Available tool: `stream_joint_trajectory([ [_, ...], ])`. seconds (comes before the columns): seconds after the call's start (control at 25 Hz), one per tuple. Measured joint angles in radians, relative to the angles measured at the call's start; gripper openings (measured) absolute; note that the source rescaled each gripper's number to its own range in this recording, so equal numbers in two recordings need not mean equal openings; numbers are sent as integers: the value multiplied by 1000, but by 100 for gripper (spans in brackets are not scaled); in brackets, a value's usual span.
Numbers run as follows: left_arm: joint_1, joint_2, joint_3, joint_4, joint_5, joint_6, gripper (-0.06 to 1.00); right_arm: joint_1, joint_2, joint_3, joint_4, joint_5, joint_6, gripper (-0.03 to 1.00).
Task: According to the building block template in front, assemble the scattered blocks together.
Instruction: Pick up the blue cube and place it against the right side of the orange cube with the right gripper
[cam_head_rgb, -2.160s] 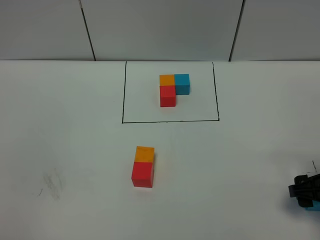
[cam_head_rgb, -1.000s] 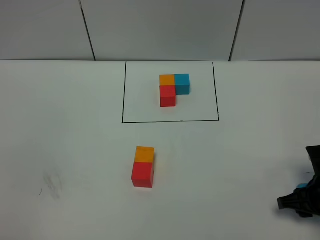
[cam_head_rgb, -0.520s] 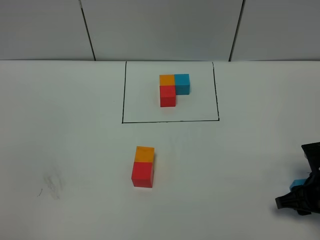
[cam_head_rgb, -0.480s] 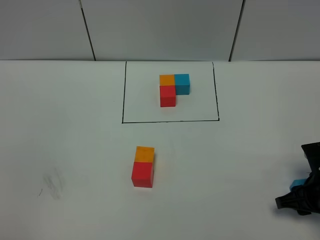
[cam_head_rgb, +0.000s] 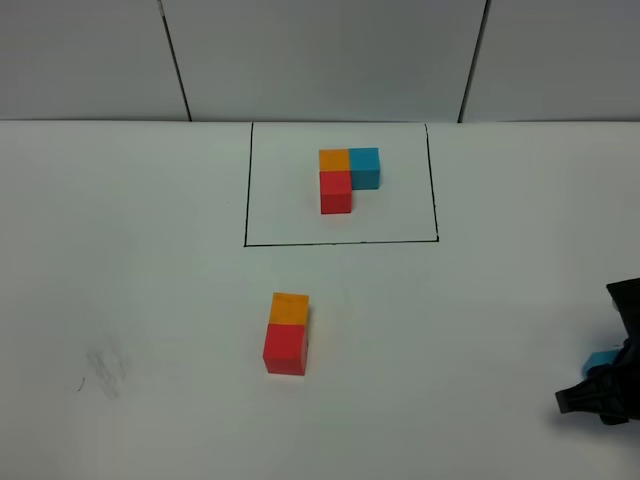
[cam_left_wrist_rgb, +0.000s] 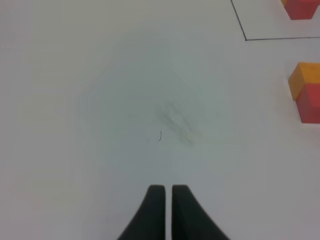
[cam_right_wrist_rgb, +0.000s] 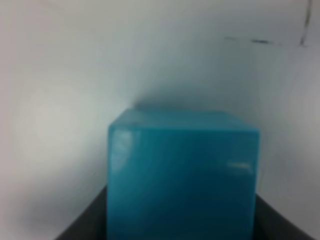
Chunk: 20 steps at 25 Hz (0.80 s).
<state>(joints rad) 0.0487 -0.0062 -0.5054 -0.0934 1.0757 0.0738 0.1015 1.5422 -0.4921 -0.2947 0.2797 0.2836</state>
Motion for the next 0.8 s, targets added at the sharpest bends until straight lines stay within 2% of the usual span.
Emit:
stream_joint_trajectory([
  [0.24,0,0,0,0,0,0,0,56,-144,-110,2,204,-40,52],
  [0.36,0,0,0,0,0,0,0,96,-196,-184,11,323,-98,52],
  [0.6,0,0,0,0,0,0,0,162,-231,-318,49,515,-294,52],
  [0.8,0,0,0,0,0,0,0,203,-231,-356,82,567,-523,52],
])
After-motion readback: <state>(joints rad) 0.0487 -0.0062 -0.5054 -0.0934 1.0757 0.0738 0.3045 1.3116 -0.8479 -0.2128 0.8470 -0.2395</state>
